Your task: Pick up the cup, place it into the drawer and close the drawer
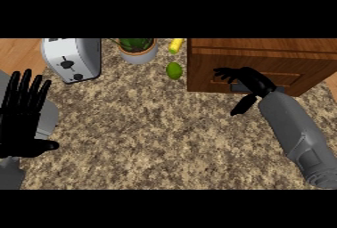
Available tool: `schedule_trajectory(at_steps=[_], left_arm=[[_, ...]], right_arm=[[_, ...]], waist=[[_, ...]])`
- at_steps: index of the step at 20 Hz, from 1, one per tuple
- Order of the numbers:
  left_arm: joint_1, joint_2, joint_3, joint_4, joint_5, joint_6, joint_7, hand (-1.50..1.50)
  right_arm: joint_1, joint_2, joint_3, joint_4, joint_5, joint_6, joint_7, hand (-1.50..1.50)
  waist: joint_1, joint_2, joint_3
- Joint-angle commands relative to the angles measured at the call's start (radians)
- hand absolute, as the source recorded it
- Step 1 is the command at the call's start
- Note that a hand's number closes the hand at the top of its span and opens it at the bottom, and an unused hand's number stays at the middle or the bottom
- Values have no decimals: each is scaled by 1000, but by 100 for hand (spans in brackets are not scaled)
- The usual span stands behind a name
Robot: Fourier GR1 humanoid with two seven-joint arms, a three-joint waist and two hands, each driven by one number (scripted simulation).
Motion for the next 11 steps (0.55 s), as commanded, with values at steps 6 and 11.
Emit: schedule_trajectory(at_steps=[6, 11], left_arm=[[-48, -48, -39, -18, -40, 41, 19, -150], [-17, -11, -1, 4, -33, 0, 11, -150]], right_arm=[[-132, -75, -48, 157, 4, 4, 59, -150], [-94, -88, -56, 180, -1, -23, 12, -150]], waist=[[30, 33, 8], [29, 31, 8]])
